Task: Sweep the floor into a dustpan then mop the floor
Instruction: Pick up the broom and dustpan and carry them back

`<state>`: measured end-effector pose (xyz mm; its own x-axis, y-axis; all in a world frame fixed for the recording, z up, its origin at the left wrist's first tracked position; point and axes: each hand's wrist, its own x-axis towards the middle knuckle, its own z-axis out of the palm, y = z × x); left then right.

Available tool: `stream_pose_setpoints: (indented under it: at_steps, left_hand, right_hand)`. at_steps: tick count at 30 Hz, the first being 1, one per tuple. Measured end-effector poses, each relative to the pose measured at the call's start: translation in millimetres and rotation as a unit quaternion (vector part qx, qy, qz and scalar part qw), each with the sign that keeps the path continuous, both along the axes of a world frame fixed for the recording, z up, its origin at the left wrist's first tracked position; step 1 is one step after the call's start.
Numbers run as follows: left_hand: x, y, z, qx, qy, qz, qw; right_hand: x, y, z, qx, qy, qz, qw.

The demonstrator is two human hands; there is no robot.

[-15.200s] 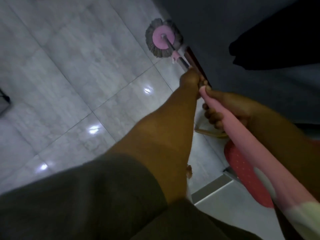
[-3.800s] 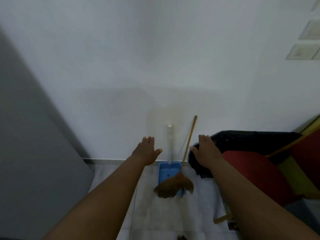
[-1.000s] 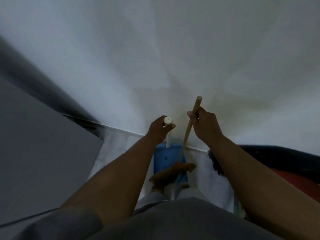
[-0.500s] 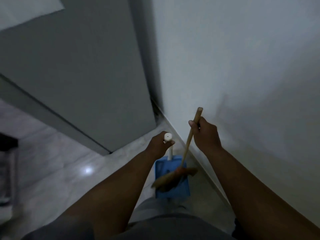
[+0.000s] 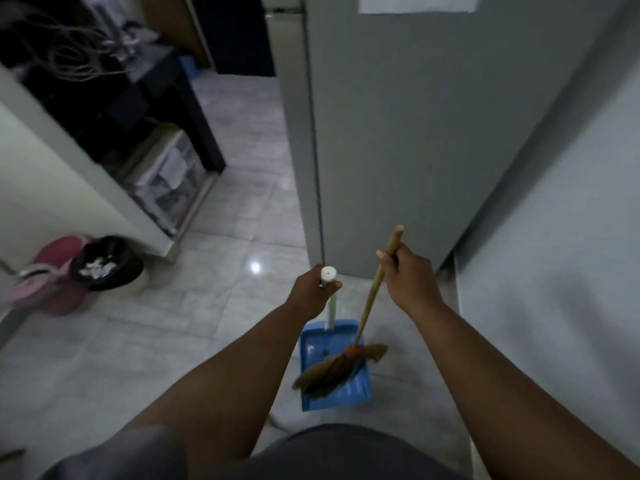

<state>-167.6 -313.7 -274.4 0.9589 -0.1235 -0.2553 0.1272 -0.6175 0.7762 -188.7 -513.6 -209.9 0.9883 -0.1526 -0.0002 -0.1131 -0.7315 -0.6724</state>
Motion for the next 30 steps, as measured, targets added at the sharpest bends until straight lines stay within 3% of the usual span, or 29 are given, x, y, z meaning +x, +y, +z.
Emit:
stream_pose_setpoints:
  at_steps: [16, 30]
  left_hand:
    - [-13.1, 337.9, 10.0, -0.007, -0.002, 0.262, 0.965]
    - [-69.3, 542.2, 11.5, -0.001, -0.015, 0.476, 0.88]
  right_hand:
    - [94.6, 352.2, 16.9, -0.004, 0.019, 0.279, 0.96]
    - [116.5, 612.2, 9.4, 0.001, 0.027, 0.481, 0.876]
